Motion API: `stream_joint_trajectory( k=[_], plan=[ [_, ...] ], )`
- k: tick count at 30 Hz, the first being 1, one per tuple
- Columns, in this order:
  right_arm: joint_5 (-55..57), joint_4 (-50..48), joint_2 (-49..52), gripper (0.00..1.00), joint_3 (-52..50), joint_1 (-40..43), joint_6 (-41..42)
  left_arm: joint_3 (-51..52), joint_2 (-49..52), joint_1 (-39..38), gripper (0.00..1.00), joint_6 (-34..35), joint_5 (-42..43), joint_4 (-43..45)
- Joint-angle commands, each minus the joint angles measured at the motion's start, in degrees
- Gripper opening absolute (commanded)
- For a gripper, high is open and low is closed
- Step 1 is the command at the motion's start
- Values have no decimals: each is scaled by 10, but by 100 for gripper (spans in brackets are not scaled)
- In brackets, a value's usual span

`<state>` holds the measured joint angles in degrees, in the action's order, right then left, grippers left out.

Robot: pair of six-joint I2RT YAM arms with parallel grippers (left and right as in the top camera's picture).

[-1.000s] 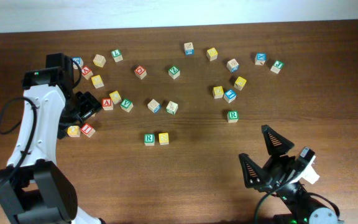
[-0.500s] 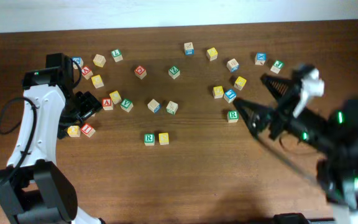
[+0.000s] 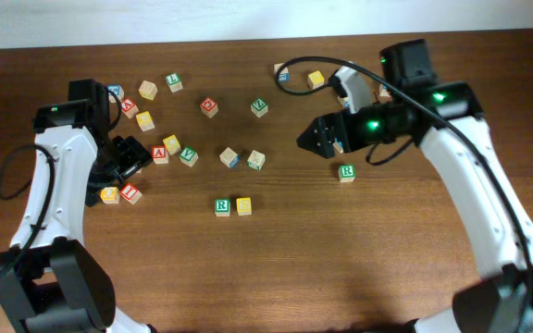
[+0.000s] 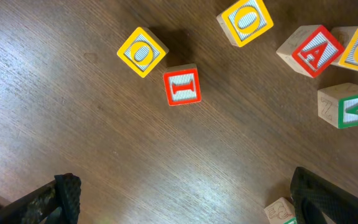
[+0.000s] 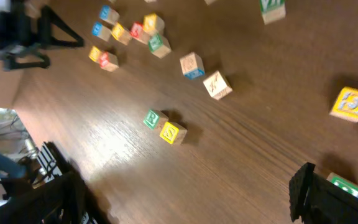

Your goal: Spell out RSS

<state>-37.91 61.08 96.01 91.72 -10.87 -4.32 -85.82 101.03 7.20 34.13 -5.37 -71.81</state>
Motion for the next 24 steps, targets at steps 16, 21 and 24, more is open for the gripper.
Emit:
stream_joint_trajectory(
  k=[16,21,24],
  plan=[
    [402,-195,201,87,12,-212,428,-5,-10,1,99,2,0,-1],
    [432,-241,241,76,12,-230,490,-5,-10,1,99,2,0,-1],
    [413,-263,269,71,12,-230,490,-5,-10,1,99,2,0,-1]
  ],
)
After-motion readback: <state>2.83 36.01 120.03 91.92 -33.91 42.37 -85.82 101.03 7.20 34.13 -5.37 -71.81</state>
